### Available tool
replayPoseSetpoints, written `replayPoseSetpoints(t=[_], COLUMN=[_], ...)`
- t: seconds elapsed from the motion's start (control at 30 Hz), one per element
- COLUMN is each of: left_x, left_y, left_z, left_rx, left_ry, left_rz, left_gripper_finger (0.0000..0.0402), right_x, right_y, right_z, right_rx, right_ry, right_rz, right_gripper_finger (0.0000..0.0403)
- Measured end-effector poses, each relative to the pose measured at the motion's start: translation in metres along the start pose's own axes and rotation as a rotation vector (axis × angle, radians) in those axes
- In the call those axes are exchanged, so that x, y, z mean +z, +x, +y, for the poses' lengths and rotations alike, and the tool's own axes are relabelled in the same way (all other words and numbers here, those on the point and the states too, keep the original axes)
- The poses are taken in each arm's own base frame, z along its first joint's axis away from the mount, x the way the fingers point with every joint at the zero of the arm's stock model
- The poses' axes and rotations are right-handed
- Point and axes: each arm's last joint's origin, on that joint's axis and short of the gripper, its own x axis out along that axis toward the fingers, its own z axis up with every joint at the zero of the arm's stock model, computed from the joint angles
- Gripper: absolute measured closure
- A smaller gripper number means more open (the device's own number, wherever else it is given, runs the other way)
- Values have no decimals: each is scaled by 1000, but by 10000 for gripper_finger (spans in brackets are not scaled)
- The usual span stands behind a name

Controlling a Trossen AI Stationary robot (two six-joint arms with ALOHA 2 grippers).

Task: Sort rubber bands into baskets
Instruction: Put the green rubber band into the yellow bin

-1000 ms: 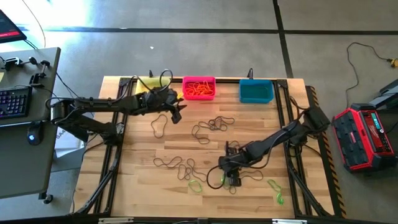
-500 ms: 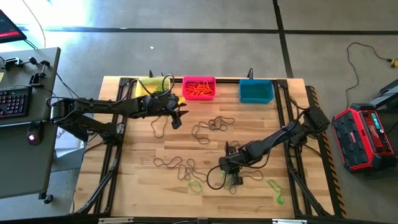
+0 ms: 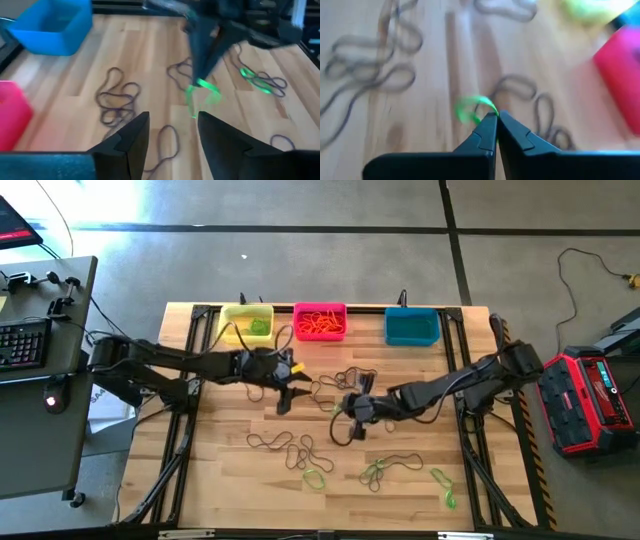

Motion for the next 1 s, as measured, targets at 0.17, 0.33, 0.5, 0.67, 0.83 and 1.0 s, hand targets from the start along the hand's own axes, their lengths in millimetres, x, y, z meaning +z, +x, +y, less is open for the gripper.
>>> replayPoseSetpoints(t=[0.17,0.33,0.5,0.67,0.83,1.0], left_x=[-5,-7,-11,-10,-9,-9], left_y=[19,30,35,38,38,38], left_z=[-14,-20,-21,-19,-21,-23], left_rx=[-41,-57,-59,-15,-9,61], left_ry=[25,10,-24,-50,-42,-42], left_rz=[-14,-42,-29,-47,-64,-66], left_gripper_finger=[212,186,177,177,176,203], right_x=[11,15,20,26,28,29], right_y=[2,2,1,0,-1,-1], right_z=[-8,-12,-12,-12,-13,-12], right_rx=[-28,-88,-108,-106,-119,-112], right_ry=[35,71,94,111,133,152], right_rz=[-93,-141,-191,-247,-270,-277], right_gripper_finger=[402,402,402,402,402,402])
